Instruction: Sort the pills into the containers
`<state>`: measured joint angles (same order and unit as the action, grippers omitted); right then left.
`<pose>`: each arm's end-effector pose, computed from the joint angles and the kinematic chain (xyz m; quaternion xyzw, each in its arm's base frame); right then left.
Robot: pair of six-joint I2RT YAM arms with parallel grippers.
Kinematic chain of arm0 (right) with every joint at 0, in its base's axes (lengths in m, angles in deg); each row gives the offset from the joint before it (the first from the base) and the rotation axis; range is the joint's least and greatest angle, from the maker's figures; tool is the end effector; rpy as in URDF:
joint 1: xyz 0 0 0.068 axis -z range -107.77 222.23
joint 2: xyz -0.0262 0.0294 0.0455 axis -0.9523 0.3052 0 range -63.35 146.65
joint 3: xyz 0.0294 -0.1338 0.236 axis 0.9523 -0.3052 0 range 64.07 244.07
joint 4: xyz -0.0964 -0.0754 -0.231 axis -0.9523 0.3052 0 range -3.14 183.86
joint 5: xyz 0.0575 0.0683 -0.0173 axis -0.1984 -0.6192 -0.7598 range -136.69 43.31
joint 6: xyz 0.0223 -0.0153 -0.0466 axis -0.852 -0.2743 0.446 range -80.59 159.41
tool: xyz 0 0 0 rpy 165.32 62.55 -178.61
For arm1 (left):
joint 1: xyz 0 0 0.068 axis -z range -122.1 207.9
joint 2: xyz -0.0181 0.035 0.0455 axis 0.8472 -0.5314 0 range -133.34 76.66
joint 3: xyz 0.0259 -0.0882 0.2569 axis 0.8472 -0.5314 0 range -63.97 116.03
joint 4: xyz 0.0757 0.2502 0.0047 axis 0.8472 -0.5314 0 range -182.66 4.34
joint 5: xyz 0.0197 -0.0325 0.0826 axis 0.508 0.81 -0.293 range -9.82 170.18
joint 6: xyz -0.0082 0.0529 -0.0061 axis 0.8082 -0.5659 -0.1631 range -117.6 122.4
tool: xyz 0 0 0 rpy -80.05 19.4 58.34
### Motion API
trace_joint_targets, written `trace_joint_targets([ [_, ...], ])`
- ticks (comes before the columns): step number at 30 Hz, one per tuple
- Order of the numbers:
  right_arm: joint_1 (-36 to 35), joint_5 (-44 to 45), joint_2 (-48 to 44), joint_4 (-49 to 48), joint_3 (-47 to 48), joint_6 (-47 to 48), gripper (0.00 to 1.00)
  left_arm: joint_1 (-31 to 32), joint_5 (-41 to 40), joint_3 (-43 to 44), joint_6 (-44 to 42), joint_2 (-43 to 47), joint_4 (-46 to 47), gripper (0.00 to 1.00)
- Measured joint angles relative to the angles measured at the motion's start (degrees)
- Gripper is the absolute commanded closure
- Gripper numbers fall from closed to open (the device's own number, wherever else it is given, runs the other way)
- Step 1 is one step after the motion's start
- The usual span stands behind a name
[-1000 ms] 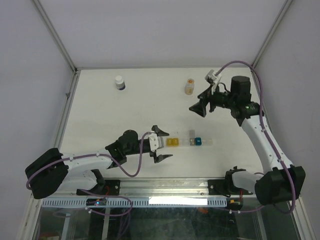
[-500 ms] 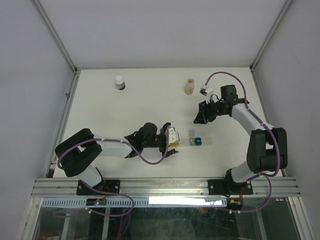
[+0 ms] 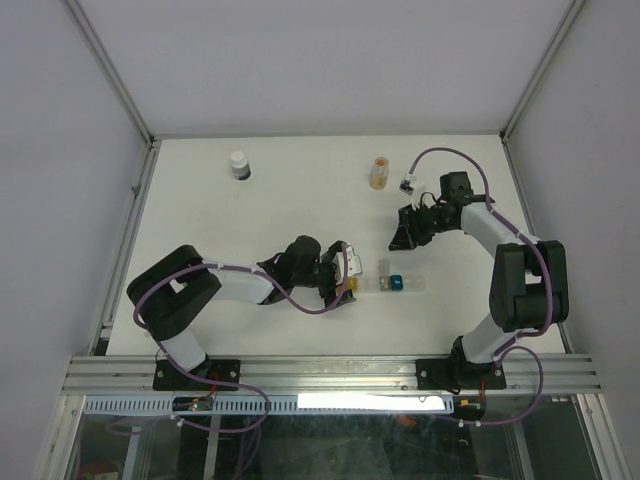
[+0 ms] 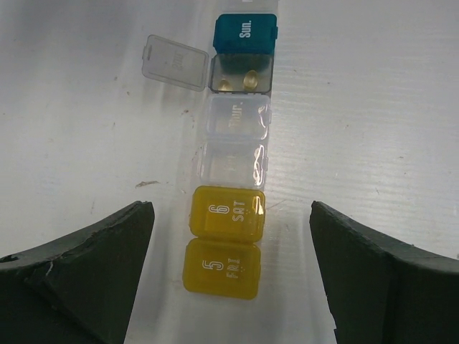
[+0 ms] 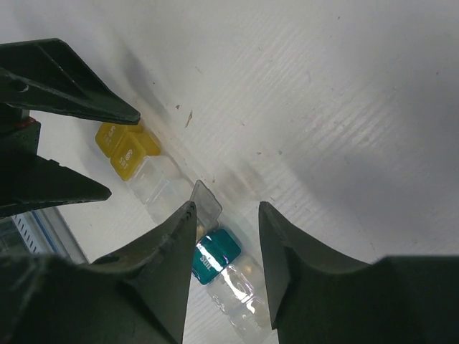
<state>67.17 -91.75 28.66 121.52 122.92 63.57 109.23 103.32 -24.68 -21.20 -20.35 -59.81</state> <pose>0.3013 0.0519 0.2018 -0.2999 0.8585 0.3413 0.2377 0.1918 -0.2620 0.1442 0.5982 0.6205 -0.2842 0.4200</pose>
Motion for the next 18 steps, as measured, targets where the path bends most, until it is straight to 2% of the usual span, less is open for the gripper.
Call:
trace_joint_targets([
  [18,1.55,-2.78,0.00,1.53,0.09,1.36,0.58,0.00,1.05,0.00,1.55,-0.11,0.26,0.10],
])
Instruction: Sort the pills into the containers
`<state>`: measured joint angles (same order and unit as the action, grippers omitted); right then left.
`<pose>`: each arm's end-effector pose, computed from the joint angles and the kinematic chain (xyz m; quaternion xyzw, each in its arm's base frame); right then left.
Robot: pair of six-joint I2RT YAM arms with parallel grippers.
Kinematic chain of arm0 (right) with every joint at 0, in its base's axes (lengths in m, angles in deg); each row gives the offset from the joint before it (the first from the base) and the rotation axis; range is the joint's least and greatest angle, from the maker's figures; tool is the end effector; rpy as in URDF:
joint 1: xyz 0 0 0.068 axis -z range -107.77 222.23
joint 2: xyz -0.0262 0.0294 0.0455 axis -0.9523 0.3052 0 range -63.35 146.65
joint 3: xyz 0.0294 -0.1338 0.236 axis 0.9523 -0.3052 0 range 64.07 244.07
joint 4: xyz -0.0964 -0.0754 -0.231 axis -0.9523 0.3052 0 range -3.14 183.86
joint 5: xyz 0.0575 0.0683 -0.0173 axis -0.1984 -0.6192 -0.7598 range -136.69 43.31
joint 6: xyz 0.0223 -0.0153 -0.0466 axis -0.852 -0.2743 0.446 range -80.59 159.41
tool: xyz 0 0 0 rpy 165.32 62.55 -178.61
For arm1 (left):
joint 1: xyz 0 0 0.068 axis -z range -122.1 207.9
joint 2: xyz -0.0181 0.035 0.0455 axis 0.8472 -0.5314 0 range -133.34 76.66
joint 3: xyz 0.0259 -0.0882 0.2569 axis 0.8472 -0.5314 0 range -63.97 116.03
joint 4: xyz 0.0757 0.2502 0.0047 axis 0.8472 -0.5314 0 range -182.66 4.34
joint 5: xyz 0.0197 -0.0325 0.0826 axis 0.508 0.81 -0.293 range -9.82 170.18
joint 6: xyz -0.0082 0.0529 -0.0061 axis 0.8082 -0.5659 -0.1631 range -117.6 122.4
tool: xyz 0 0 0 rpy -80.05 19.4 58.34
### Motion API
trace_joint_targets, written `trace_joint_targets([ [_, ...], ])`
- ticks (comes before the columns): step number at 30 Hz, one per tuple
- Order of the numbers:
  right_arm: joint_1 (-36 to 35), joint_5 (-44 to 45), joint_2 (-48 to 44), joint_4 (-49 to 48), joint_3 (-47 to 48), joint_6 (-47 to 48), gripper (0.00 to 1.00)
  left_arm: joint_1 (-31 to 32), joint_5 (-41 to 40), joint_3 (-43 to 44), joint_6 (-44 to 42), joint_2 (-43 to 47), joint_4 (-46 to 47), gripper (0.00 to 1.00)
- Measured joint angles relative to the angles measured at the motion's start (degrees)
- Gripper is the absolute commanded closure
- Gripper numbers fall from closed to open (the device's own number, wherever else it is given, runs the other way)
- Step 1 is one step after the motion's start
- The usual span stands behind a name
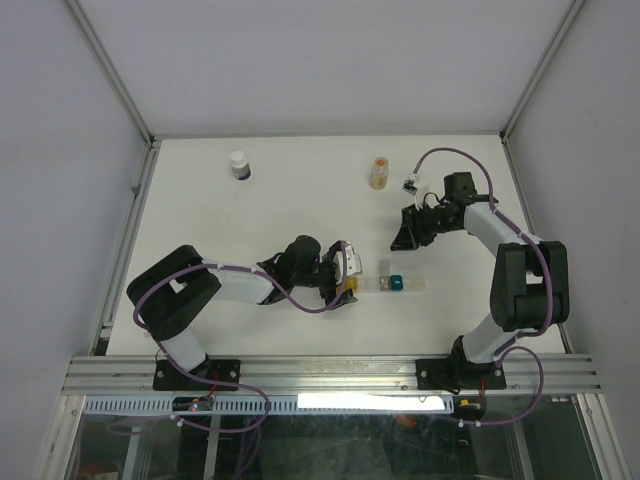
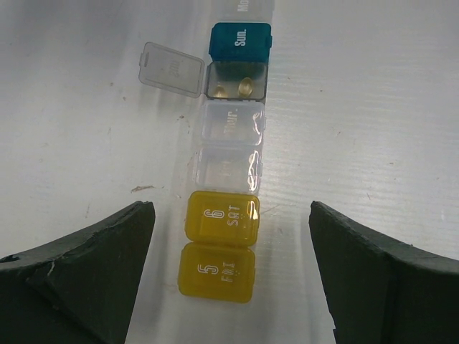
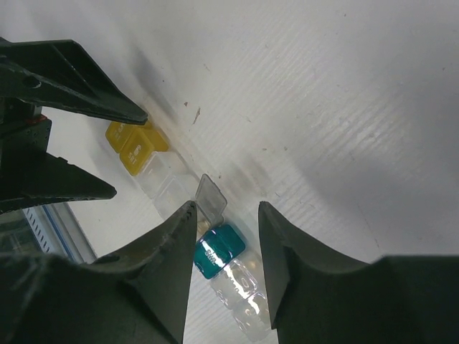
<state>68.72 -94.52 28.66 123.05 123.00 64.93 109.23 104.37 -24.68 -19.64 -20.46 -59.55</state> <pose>0.2998 0.0448 0.2024 -0.2960 0.8522 0.3600 0.2376 0.1914 -0.2624 0.1441 0.5920 0.6240 -0.2974 0.4144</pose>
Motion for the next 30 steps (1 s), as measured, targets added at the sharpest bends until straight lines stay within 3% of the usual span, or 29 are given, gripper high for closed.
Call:
trace_joint_targets([
  [16,0.00,-1.01,0.28,0.17,0.00,0.33,0.59,0.00,-0.07,0.00,-0.02,0.00,0.04,0.12],
  [30,0.00,-0.98,1.99,0.15,0.02,0.11,0.63,0.00,-0.61,2.38,-0.09,-3.04,-1.46,0.28],
])
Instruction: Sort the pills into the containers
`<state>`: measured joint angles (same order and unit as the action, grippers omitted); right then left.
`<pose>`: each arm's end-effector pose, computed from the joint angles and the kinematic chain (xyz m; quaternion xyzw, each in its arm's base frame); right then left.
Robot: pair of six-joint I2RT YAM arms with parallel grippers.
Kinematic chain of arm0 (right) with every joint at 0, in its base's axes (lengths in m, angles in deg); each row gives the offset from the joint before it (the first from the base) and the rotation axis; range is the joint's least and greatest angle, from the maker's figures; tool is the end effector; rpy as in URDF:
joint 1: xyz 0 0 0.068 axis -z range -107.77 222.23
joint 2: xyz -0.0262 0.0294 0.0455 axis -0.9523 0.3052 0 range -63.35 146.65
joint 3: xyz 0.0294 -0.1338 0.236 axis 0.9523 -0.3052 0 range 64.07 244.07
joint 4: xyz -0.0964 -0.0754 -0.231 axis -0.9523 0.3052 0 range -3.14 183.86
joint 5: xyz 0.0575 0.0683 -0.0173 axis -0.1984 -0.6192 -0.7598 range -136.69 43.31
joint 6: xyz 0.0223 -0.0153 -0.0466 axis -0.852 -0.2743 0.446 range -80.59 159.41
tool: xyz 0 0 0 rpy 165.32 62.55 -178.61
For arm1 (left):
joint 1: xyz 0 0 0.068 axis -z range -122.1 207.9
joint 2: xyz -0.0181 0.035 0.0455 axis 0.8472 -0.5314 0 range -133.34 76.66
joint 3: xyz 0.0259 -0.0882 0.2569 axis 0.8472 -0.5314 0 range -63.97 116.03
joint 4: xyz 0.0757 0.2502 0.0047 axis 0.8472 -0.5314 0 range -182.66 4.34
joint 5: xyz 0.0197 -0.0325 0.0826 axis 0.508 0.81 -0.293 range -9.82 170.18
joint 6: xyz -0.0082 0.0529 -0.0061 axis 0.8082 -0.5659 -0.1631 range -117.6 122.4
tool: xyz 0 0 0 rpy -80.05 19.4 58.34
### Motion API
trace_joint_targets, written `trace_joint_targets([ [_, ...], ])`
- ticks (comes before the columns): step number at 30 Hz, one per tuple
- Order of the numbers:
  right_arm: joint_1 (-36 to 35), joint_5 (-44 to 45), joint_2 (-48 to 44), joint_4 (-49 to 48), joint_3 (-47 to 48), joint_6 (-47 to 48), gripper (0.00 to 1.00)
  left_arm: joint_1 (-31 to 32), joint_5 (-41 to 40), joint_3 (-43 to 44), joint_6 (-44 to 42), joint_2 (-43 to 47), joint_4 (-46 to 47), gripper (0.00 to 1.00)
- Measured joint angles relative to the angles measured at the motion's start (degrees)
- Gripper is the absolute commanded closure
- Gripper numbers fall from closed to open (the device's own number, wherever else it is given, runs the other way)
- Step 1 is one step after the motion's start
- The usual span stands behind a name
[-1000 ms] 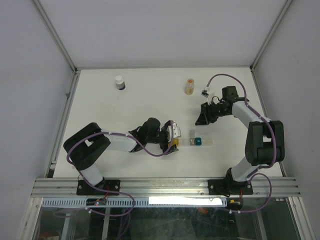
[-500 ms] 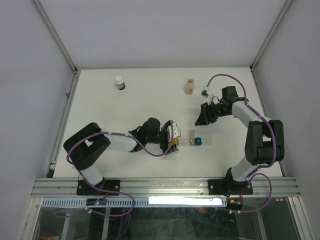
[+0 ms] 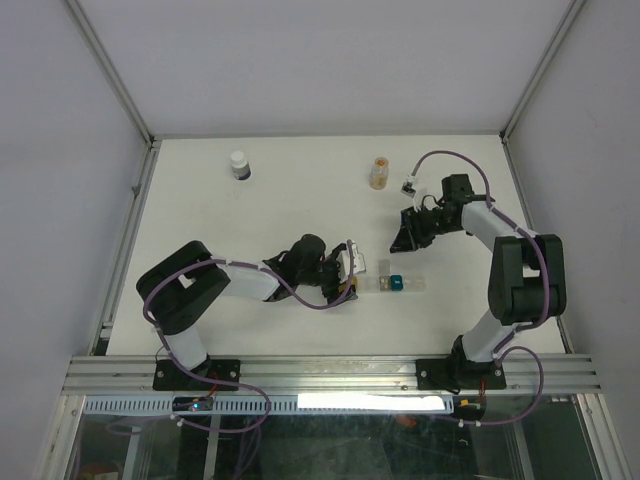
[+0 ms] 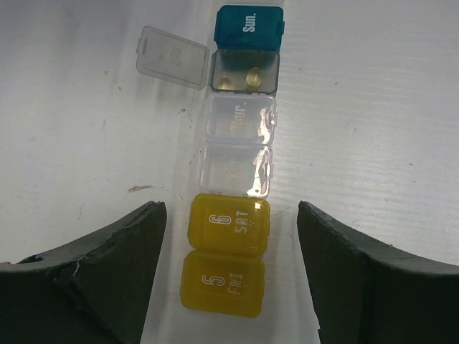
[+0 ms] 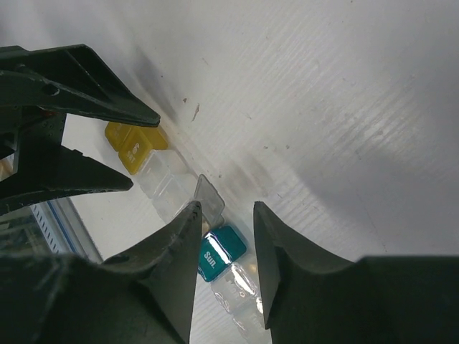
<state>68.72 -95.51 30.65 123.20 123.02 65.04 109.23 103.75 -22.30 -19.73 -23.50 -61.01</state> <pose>0.3024 0.0453 0.1930 -0.2907 0.8529 0.3720 0.2228 0.1978 -0.2699 0.1366 0.5936 0.6348 -0.2905 0.4005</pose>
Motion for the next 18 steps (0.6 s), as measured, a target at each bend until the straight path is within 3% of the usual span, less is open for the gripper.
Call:
trace_joint_targets([
  [9,-0.48,0.92,2.71,-0.15,0.24,-1.22,0.68,0.00,0.04,0.59,-1.07,-1.01,-1.29,0.44],
  [18,-0.96,4.55,4.42,-1.55,0.26,-3.91,0.84,0.00,0.63,1.92,-2.38,-1.84,-3.67,0.51],
])
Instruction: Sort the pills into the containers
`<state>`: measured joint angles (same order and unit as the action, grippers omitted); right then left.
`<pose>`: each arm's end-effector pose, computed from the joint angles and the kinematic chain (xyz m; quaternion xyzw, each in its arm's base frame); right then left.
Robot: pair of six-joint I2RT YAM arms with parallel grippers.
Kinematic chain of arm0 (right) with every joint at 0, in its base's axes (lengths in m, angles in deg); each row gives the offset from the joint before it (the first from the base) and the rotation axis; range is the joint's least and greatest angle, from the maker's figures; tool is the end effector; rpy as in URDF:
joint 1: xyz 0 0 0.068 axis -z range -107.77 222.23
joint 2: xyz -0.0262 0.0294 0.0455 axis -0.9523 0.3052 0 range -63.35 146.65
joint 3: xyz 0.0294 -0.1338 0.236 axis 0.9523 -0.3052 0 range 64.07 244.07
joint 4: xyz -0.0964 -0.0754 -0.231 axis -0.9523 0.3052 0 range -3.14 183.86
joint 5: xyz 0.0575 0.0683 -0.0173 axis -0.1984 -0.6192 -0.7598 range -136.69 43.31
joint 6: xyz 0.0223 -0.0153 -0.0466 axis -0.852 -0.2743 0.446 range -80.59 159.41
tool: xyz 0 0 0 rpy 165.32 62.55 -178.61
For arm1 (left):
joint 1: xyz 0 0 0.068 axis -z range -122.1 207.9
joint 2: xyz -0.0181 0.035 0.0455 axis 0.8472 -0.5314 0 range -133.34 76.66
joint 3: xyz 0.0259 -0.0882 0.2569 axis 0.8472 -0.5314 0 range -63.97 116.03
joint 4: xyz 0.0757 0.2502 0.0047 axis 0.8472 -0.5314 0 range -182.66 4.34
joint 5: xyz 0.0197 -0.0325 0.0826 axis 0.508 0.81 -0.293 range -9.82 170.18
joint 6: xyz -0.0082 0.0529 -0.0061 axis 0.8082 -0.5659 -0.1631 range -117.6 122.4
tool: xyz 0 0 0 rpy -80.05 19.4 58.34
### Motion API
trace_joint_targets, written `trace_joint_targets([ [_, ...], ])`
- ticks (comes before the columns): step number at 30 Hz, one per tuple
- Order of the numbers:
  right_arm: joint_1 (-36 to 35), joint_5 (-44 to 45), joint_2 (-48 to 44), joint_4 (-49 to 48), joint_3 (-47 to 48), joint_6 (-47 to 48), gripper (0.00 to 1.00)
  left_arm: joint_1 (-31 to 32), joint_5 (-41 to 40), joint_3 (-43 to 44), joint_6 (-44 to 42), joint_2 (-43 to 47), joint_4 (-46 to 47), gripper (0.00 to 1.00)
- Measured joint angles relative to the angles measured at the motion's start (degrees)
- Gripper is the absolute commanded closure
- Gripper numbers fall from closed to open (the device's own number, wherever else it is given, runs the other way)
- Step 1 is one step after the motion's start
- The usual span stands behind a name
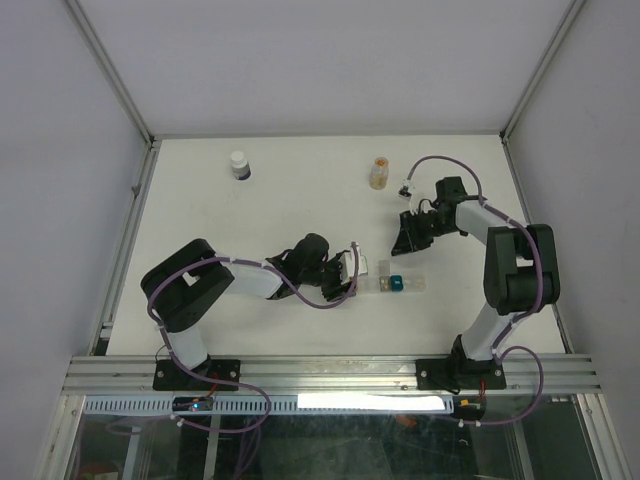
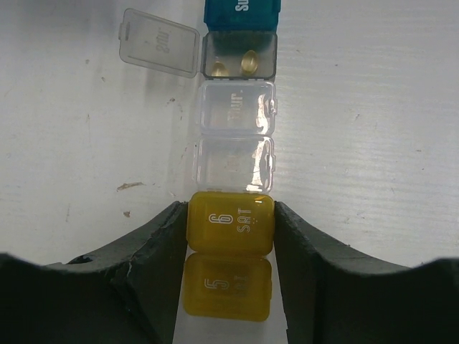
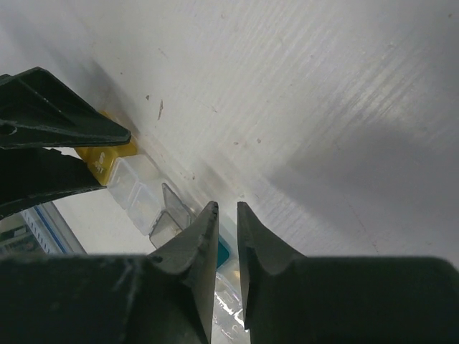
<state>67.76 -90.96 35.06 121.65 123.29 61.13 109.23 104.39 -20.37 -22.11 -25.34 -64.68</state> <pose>0.3111 0.0492 0.1708 -0.2589 0.8815 0.3495 0.1836 0.2004 -0.2737 0.1299 0.6120 0.6345 -0.2833 0.3776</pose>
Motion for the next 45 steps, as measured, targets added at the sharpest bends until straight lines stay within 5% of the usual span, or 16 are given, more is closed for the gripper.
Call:
trace_joint_targets([
  [6,-1.11,1.01,1.05,-0.13,0.02,-0.37,0.88,0.00,0.07,0.31,-0.42,0.00,-0.63,0.62],
  [17,-2.80,-1.07,1.97,3.17,1.46,2.86,0.92,0.00,0.24,1.07,-0.52,-0.17,-1.86,0.66],
  [28,-3.67,-6.10,-1.01,14.75,2.10,15.58,0.93,0.00,0.22,1.29,-0.48,-0.22,-2.21,0.67],
  [45,-9.68,3.17,-5.66,15.02,-2.16,17.81,0.94,0.00,0.22,1.29,-0.46,-0.22,-2.21,0.68],
])
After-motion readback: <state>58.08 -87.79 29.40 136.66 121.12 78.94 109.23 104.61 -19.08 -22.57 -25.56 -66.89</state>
